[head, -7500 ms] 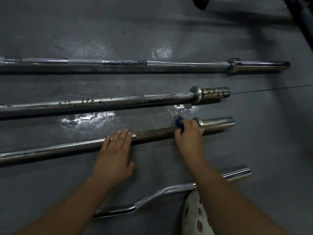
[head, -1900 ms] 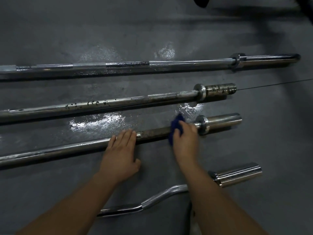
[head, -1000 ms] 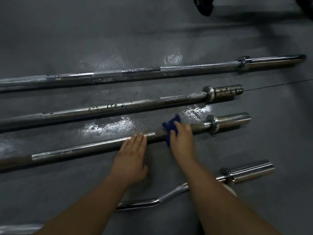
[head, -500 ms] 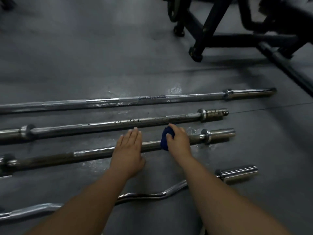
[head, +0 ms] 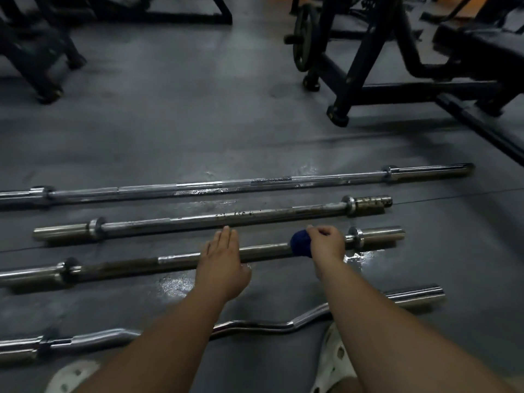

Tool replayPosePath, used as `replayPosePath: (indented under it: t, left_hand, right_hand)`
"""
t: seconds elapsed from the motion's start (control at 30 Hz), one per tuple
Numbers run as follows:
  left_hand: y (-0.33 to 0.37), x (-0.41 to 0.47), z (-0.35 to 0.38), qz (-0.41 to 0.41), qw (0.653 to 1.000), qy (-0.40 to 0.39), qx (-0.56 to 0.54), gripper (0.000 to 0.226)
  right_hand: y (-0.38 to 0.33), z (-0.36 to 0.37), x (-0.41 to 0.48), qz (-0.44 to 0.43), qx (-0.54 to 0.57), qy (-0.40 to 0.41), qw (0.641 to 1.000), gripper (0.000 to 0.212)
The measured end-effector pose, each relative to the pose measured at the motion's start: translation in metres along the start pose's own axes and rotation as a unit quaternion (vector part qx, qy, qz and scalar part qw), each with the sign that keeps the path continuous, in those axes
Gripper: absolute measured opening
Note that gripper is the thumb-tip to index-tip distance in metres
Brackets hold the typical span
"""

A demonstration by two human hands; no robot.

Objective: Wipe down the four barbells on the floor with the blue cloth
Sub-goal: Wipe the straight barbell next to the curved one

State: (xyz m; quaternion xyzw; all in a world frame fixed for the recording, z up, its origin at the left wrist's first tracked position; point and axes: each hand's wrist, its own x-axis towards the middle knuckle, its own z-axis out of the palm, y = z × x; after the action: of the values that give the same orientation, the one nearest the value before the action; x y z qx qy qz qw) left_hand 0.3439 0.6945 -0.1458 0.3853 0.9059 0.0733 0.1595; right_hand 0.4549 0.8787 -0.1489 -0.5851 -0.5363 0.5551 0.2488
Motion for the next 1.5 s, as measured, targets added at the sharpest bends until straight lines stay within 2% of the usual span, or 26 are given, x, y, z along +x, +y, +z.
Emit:
replayPosePath:
  t: [0.1,0.2,0.37,0.5,0.63,0.77,0.87,0.93,1.03,1.07,1.17,1.2,1.23,1.3,1.33,1.4,1.5]
  left_hand:
    - [-0.012,0.014,0.027,0.013,0.999,-0.028,0.008,0.088]
    - [-0.030,0.029,0.052,0.036,0.998,-0.044,0.032,0.087]
    - [-0.061,0.043,0.086,0.060,0.991,-0.111,0.048,0.089]
    - [-0.074,0.050,0.114,0.108,0.982,-0.150,0.048,0.091]
    - [-0.074,0.057,0.129,0.137,0.985,-0.108,0.014,0.093]
    - [-0.081,0.072,0.133,0.133,0.990,-0.048,0.002,0.092]
    - [-0.086,0.083,0.135,0.109,0.993,-0.046,0.004,0.092]
    - [-0.085,0.086,0.137,0.095,0.994,-0.051,-0.003,0.091]
    - [-0.084,0.086,0.139,0.094,0.995,-0.040,-0.001,0.091]
    - [-0.084,0.086,0.138,0.099,0.994,-0.037,0.002,0.090]
    - [-0.082,0.087,0.139,0.097,0.995,-0.026,0.005,0.090]
    - [-0.082,0.088,0.139,0.093,0.995,-0.024,0.004,0.090]
    - [-0.081,0.089,0.140,0.090,0.996,-0.024,0.004,0.091]
    - [-0.082,0.091,0.139,0.088,0.996,-0.021,0.004,0.091]
    - [-0.083,0.091,0.138,0.086,0.996,-0.020,0.004,0.091]
    - [-0.085,0.091,0.135,0.079,0.997,-0.017,-0.001,0.090]
    - [-0.092,0.089,0.133,0.067,0.998,-0.010,-0.012,0.087]
  right_hand:
    - [0.010,0.021,0.015,0.016,-0.026,-0.064,0.997,0.048]
    - [0.034,0.047,0.028,-0.013,-0.120,-0.101,0.987,0.055]
    - [0.076,0.066,0.051,-0.067,-0.219,-0.036,0.973,0.043]
    - [0.091,0.070,0.070,-0.137,-0.269,-0.012,0.953,0.043]
    - [0.113,0.078,0.084,-0.156,-0.305,-0.018,0.939,0.046]
    - [0.133,0.092,0.089,-0.161,-0.308,0.027,0.937,0.046]
    - [0.136,0.102,0.082,-0.168,-0.323,0.052,0.930,0.047]
    - [0.135,0.105,0.079,-0.208,-0.349,0.006,0.914,0.045]
    - [0.136,0.092,0.086,-0.287,-0.389,-0.097,0.870,0.044]
    - [0.139,0.084,0.091,-0.290,-0.390,-0.086,0.870,0.044]
    - [0.146,0.081,0.085,-0.218,-0.354,0.028,0.909,0.046]
    - [0.146,0.093,0.075,-0.216,-0.352,0.018,0.911,0.046]
    - [0.145,0.107,0.064,-0.242,-0.363,-0.025,0.900,0.046]
    - [0.144,0.128,0.048,-0.314,-0.393,-0.124,0.856,0.045]
    - [0.140,0.129,0.049,-0.332,-0.399,-0.138,0.844,0.045]
    - [0.135,0.116,0.066,-0.310,-0.397,-0.086,0.860,0.046]
    - [0.141,0.090,0.080,-0.223,-0.410,0.019,0.884,0.045]
